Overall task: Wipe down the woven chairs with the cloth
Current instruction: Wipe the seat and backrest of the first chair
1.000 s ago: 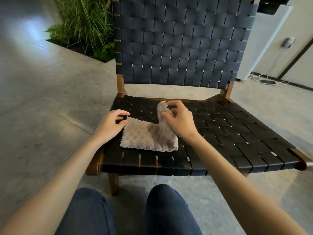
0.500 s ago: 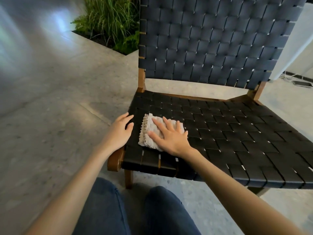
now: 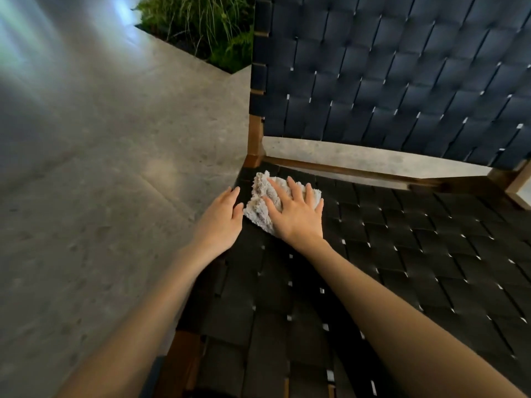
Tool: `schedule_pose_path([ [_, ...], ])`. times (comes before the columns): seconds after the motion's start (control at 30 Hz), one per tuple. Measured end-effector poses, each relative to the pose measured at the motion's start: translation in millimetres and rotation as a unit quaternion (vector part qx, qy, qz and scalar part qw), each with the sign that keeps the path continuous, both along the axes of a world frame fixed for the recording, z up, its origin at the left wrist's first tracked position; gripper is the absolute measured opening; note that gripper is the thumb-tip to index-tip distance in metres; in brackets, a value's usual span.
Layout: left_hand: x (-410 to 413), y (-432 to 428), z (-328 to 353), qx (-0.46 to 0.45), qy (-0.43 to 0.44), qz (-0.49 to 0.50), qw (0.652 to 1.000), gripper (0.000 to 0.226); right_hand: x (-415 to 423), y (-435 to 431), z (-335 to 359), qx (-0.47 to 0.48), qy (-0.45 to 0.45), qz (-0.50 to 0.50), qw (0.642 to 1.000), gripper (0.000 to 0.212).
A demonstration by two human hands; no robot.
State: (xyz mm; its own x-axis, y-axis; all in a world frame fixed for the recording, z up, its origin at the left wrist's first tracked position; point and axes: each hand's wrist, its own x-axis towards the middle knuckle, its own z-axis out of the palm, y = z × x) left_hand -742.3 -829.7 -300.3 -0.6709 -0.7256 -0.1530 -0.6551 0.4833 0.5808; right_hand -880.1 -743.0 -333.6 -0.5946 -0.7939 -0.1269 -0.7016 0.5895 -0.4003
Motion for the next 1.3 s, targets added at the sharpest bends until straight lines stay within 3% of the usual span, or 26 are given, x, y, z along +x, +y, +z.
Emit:
schedule_pose_path([
  [0.23,-23,-16,-12,-0.038,0.003,0.030,0.999,0.047,-43,-72,-14,-0.037,0.012,-0.019,0.999,0.053],
  [0.5,-20,-13,-8,-0.046,0.034,0.069,0.996,0.047,-48,-97,-12,-0.027,0.002,0.054,0.998,0.067],
  [0.6,-9,-8,-7,-0.014,0.068,0.074,0.995,0.045,-44,-87,-7,-0.058,-0.015,0.072,0.996,0.060],
  [0.73,22,7,-6,0.116,0.128,0.103,0.980,0.043,-31,-69,0,-0.084,-0.056,0.085,0.991,0.054],
  [0.87,47,26,2,0.120,0.148,0.103,0.976,0.042,-11,-45,10,-0.097,-0.087,0.095,0.987,0.050],
  [1.1,82,56,18,0.074,0.111,0.069,0.989,0.045,51,20,40,-0.122,-0.155,0.125,0.972,0.046],
  [1.3,116,76,17,0.087,0.155,0.089,0.980,0.043,105,74,61,-0.117,-0.133,0.178,0.968,0.043],
])
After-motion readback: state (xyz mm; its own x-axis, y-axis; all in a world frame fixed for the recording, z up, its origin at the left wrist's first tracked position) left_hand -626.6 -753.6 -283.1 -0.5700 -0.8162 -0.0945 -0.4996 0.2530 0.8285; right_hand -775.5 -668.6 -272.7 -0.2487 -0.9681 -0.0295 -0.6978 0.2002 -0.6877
